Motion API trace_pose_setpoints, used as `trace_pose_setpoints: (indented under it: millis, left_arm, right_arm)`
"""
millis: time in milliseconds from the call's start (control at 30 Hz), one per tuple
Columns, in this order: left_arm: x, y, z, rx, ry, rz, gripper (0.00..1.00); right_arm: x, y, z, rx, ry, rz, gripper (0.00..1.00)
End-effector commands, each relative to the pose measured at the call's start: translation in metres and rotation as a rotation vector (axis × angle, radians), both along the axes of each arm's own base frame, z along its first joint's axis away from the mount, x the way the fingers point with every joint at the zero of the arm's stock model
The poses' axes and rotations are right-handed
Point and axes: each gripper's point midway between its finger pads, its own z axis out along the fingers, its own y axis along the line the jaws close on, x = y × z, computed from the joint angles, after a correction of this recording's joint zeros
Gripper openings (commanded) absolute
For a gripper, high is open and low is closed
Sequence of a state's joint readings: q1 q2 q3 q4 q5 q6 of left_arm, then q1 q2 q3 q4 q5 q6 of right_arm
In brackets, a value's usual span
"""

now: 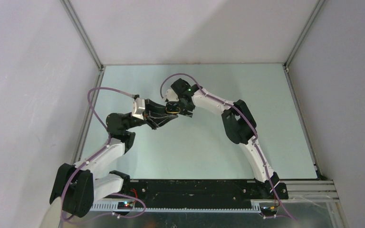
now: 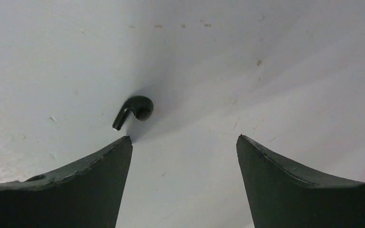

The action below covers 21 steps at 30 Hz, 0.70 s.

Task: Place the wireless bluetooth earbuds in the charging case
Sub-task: Pick up the earbud from the center of the board.

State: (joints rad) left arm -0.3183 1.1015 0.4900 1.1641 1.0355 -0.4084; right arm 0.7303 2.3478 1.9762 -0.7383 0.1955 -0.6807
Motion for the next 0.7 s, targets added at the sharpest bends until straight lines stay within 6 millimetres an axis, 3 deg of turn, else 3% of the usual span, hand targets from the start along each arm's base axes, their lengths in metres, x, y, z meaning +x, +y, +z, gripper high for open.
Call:
trace_pose_setpoints:
  millis: [0, 667]
  left_arm:
    - [-0.003, 0.002, 0.007, -0.001, -0.069, 0.002, 0.0]
    - [-0.004, 0.002, 0.007, 0.002, -0.07, -0.003, 0.0]
  right_arm:
    - [0.002, 0.016, -0.013, 0.001, -0.016, 0.034, 0.86]
    - [-0.002, 0.055, -0.008, 0.101, 0.003, 0.02, 0.86]
